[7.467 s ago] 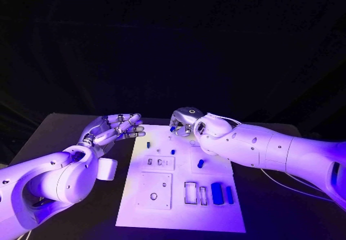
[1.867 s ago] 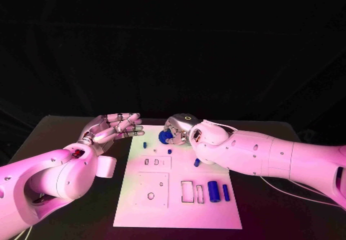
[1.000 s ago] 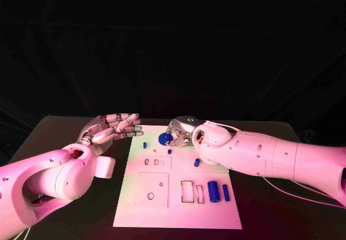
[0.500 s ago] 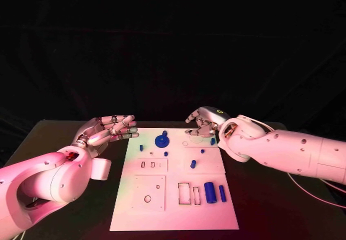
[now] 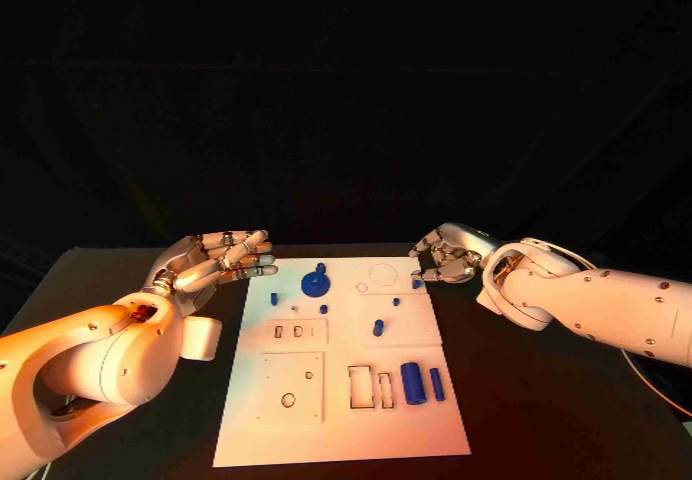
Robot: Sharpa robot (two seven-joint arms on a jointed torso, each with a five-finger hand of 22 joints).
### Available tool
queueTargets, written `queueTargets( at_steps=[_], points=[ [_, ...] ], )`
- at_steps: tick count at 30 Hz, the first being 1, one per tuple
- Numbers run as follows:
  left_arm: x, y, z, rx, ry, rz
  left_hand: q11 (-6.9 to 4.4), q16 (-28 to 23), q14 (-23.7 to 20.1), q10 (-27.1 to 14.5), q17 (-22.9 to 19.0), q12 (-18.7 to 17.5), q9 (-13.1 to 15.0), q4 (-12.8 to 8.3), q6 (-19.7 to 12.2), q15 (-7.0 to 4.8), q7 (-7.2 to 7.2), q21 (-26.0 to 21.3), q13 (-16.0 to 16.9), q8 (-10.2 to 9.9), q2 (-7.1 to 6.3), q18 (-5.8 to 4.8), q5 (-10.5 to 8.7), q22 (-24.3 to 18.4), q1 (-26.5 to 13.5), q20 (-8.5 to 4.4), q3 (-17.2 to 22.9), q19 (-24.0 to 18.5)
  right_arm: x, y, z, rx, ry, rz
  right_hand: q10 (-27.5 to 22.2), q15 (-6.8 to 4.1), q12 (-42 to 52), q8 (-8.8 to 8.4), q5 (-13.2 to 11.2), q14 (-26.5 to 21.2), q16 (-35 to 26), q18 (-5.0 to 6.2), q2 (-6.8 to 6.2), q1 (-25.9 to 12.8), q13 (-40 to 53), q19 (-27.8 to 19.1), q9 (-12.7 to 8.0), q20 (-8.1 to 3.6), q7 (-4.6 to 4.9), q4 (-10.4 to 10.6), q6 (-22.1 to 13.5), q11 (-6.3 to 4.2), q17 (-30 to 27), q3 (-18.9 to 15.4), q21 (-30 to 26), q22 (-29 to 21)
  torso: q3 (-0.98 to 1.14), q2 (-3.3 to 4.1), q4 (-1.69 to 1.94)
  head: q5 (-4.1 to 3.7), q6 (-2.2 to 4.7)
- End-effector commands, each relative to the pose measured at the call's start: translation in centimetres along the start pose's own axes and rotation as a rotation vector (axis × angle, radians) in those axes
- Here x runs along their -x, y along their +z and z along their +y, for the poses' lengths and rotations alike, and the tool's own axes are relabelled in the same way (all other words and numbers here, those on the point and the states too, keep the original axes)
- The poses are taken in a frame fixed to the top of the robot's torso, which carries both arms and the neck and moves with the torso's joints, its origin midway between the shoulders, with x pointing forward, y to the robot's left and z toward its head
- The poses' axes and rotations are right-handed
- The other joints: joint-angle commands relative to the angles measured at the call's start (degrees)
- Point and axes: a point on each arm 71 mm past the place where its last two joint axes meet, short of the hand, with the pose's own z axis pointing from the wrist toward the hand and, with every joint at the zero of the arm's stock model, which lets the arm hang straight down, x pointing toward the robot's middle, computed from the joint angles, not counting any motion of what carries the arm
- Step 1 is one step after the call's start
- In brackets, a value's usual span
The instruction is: Assemble the parts on the task board
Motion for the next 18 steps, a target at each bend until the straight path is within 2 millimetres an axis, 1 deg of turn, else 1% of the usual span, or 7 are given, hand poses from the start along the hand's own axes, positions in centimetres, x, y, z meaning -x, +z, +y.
queueTargets(
  at_steps=[1, 6, 10, 15, 18],
  points=[
    [-0.2, 0.1, -0.1, -0.006, -0.004, 0.024, 0.21, -0.28, 0.15, 0.08, 0.05, -0.39, -0.08, 0.12, -0.02, 0.08, 0.25, 0.32, -0.09, -0.35, -0.01, 0.73, -0.29, -0.01, 0.48, 0.07, -0.29, 0.34, -0.7, -0.2, -0.8, 0.006, 0.029, 0.037, -0.57, -0.29, -0.5, -0.33, -0.3, 4.4, -0.32, -0.38, -0.36, 0.49, -0.26, 2.24, -0.14, -0.1, 0.21, -0.1, -0.48, 0.1, 8.59, -0.31, -0.34, 11.06, -0.02, -0.02, -0.04, 0.12, -0.18],
    [-0.2, 0.1, -0.1, -0.006, -0.004, 0.022, 0.2, -0.3, 0.18, 0.12, 0.07, -0.4, -0.07, 0.11, 0.01, 0.07, 0.23, 0.32, -0.09, -0.36, 0.01, 0.73, -0.29, -0.02, 0.52, 0.07, -0.29, 0.33, -1.4, -0.2, -1.6, -0.024, 0.031, 0.047, -0.68, -0.23, -0.64, -0.53, -0.29, 4.38, -0.37, -0.35, -0.4, 0.48, -0.38, 2.16, -0.24, -0.05, 0.29, -0.03, -0.77, 0.18, 8.52, -0.54, -0.45, 10.98, -0.06, -0.01, -0.03, 0.15, -0.27],
    [-0.2, 0.1, 0.0, -0.006, -0.004, 0.022, 0.2, -0.3, 0.18, 0.12, 0.07, -0.4, -0.07, 0.11, 0.01, 0.07, 0.23, 0.32, -0.09, -0.36, 0.01, 0.73, -0.29, -0.02, 0.52, 0.07, -0.29, 0.33, -1.7, -0.1, -2.1, -0.045, 0.027, 0.052, -0.75, -0.17, -0.72, -0.67, -0.27, 4.37, -0.39, -0.34, -0.46, 0.35, -0.47, 2.13, -0.31, -0.01, 0.35, 0.11, -0.96, 0.24, 8.49, -0.81, -0.49, 10.95, -0.07, -0.04, -0.12, 0.18, -0.4],
    [-0.2, 0.1, -0.1, -0.006, -0.004, 0.022, 0.2, -0.3, 0.18, 0.12, 0.07, -0.4, -0.07, 0.11, 0.01, 0.07, 0.23, 0.32, -0.09, -0.36, 0.01, 0.73, -0.29, -0.02, 0.52, 0.07, -0.29, 0.33, -2.1, -0.1, -2.6, -0.069, 0.019, 0.065, -1.0, -0.03, -0.98, -0.95, 0.43, 4.32, -0.5, -0.29, -0.62, -0.02, -0.74, 2.01, -0.46, 0.12, 0.49, 0.59, -1.34, 0.39, 8.32, -1.91, -0.66, 10.82, -0.1, -0.04, -0.04, 0.16, -0.43],
    [-0.1, 0.1, -0.1, -0.006, -0.003, 0.02, 0.2, -0.3, 0.18, 0.12, 0.07, -0.4, -0.07, 0.11, 0.01, 0.07, 0.23, 0.32, -0.09, -0.36, 0.01, 0.73, -0.29, -0.02, 0.52, 0.07, -0.29, 0.33, -2.5, 0.0, -2.8, -0.075, 0.017, 0.071, -0.95, -0.02, -0.92, -0.95, 0.7, 4.31, -0.52, -0.29, -0.51, -0.03, -0.68, 1.99, -0.47, 0.15, 0.49, 0.71, -1.32, 0.4, 8.28, -2.15, -0.7, 10.8, -0.07, -0.05, -0.16, 0.27, -0.47]
  ],
)
